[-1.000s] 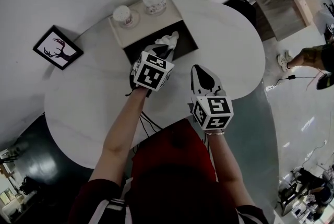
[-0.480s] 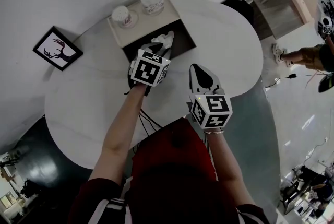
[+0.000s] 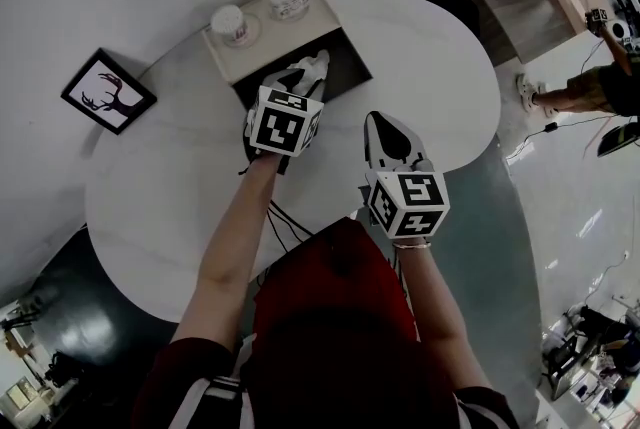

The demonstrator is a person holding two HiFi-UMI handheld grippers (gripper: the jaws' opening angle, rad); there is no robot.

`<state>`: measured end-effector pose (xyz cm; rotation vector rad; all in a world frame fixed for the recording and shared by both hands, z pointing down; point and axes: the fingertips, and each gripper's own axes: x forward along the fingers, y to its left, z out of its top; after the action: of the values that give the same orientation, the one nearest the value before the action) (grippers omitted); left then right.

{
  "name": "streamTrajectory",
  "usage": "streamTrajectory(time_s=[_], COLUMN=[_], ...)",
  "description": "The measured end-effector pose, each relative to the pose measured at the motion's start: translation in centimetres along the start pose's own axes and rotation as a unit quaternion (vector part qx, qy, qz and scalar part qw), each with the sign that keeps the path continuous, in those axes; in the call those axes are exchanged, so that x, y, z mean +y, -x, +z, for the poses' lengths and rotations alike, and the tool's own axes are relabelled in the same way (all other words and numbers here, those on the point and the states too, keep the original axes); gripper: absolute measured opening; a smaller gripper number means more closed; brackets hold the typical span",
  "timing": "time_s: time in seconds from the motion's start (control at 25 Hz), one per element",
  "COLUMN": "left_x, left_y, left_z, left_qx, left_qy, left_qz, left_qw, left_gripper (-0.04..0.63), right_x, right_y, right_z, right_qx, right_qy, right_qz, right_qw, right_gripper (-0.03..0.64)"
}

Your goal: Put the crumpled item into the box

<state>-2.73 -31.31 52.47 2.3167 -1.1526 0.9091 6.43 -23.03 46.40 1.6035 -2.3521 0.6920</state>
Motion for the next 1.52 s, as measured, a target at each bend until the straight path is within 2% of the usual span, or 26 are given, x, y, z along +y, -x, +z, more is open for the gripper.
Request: streamTrajectory(time_s=[0.28, 0.52, 0.96, 1.52], left_x=[0.0, -1.0, -1.5, -2.6], left_y=[2.4, 5.2, 10.4, 14.7], left_z=[1.6, 2.6, 1.8, 0.7], left_qx=[-0.046, -0.080, -0.117, -0.161], left_qy=[0.006, 0.005, 0.011, 0.017], left_qz=[0.003, -0.010, -0.013, -0.013], left_qw=[0.9989, 0.9967, 0.9929, 0.9868], left_gripper=[0.138, 0.138, 0.135, 0.054], right_x=[0.8, 2.0, 4.7, 6.7], right_y=[1.2, 2.5, 5.2, 7.5], right_z=[0.3, 0.8, 1.3, 1.8], right_qx=[-0.010, -0.024, -0.048, -0.072], right_qy=[0.003, 0.009, 0.020, 0.026], right_qz=[-0.009, -0.016, -0.023, -0.026], right_qw=[1.000, 1.000, 0.998, 0.997], right_gripper=[0.015, 0.015, 0.015, 0.015])
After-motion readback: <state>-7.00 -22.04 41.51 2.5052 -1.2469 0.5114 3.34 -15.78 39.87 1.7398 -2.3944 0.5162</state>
